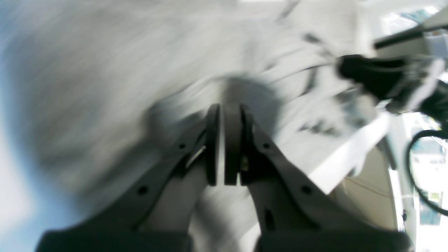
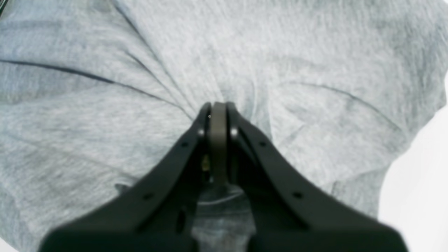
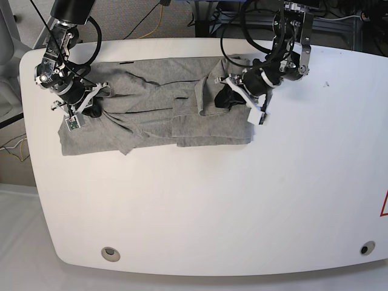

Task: Fold the T-shirt properly
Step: 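Press the folded end flat with the left gripper, then hold the folded end down with the left gripper and adjust its grip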

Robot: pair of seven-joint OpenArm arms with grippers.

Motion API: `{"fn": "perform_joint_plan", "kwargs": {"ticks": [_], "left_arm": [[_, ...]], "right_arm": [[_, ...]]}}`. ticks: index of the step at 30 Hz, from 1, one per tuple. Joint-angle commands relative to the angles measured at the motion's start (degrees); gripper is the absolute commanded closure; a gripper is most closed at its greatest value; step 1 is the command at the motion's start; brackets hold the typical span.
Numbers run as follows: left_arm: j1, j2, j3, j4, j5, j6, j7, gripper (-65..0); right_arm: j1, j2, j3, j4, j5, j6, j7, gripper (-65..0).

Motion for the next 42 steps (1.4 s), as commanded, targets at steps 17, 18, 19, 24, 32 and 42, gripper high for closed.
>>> {"fn": "perform_joint_plan", "kwargs": {"ticks": [17,18,19,24,32,42], "left_arm": [[-0.92,-1.05,-0.24,-2.31,0.92,4.12,-1.16,-1.9],[-0.92,-1.05,-0.24,-2.31,0.92,4.12,-1.16,-1.9],[-0.92,-1.05,-0.24,-2.40,0.92,4.12,-1.16,-1.9],[-1.01,-1.05,-0.24,-2.40,0.83,4.12,-1.16,-1.9],[-1.45,0.01,0.11,-2.57,0.57,3.94,-1.16,-1.9],[-2.41,2.29,3.98,-2.57,0.57,3.85,-1.25,-1.9]], "right_arm": [[-2.58,-0.04,-0.35,-1.47,-8.67,-0.51,-12.40,0.0],[-2.58,-0.04,-0.35,-1.47,-8.67,-0.51,-12.40,0.0],[-2.58,-0.04,-0.35,-1.47,-8.67,-0.51,-12.40,0.0],[-2.58,-0.04,-0.27,-1.47,-8.67,-0.51,-12.40,0.0],[-2.58,-0.04,-0.35,-1.47,-8.67,-0.51,-12.40,0.0],[-2.58,-0.13,-0.44,-1.38,-8.67,-0.51,-12.40,0.0]]}}
